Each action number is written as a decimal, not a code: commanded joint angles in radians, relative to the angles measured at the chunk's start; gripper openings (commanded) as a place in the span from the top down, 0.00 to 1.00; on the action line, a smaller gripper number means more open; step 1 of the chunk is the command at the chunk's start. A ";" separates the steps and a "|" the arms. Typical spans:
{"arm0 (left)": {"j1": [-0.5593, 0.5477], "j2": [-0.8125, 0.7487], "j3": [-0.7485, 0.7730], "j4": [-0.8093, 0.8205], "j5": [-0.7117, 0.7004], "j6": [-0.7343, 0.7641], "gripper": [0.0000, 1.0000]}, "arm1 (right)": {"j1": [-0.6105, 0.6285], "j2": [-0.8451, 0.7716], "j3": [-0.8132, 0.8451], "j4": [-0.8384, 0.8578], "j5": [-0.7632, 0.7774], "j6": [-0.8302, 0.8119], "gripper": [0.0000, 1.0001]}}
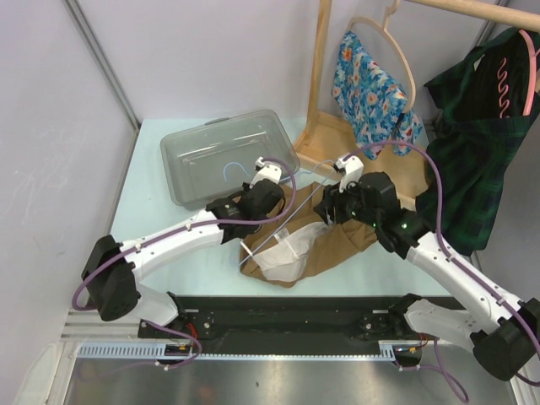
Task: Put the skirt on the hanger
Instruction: Place skirt on hanger
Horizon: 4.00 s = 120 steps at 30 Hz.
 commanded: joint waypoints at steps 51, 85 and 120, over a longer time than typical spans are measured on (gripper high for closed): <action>-0.067 -0.372 -0.243 0.289 0.236 0.157 0.73 | -0.048 0.783 0.873 -0.699 -0.820 -0.612 1.00; 0.407 -0.402 -0.537 0.914 1.377 -0.307 0.44 | -0.097 0.585 0.695 -0.662 -1.014 -0.686 1.00; 0.404 -0.337 -0.543 1.210 1.242 -0.489 0.63 | -0.067 0.628 0.690 -0.631 -1.046 -0.656 1.00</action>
